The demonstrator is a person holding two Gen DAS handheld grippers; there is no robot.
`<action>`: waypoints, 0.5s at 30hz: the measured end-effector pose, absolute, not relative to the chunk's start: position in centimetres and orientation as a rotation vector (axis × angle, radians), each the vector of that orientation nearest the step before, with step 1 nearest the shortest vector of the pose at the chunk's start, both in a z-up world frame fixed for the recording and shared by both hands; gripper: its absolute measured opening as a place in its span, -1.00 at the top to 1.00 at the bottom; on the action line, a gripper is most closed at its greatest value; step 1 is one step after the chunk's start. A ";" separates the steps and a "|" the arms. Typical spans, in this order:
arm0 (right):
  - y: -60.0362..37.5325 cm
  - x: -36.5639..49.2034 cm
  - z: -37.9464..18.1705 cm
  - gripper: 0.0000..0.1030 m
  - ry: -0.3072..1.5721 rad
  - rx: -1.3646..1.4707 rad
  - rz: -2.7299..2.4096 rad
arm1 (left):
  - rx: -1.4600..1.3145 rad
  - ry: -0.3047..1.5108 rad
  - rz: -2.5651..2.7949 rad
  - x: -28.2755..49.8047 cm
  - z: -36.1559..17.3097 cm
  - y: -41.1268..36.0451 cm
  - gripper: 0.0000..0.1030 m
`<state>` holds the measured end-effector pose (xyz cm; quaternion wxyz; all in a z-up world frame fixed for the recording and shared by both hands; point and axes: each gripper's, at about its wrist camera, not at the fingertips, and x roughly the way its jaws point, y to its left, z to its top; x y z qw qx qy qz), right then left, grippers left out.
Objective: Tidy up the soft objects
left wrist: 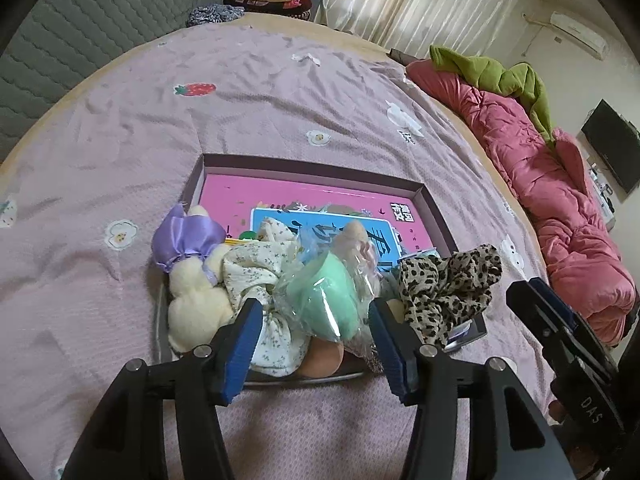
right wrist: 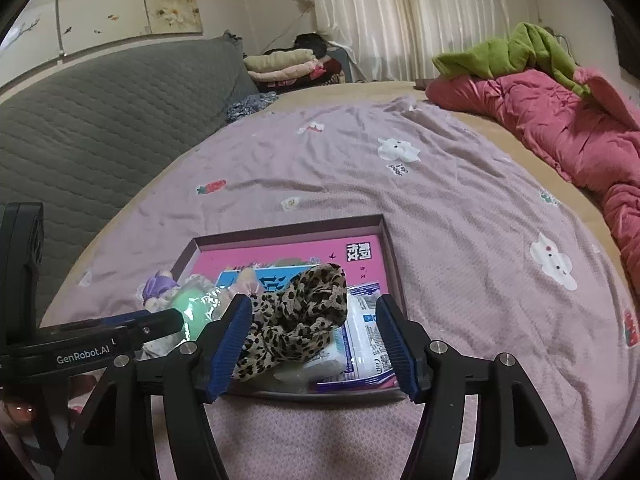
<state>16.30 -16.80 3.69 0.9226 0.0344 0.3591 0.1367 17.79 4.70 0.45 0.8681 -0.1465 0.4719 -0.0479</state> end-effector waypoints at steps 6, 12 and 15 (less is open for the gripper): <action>-16.7 14.7 4.7 -0.38 0.718 0.047 0.290 | -0.267 0.962 -0.065 16.1 1.7 4.3 -0.08; -17.0 12.1 4.8 -0.42 0.715 0.039 0.299 | -0.213 0.939 -0.017 13.0 2.3 3.5 -0.08; -17.2 10.7 4.3 -0.43 0.726 0.022 0.287 | -0.196 0.932 0.006 11.3 2.3 3.1 -0.08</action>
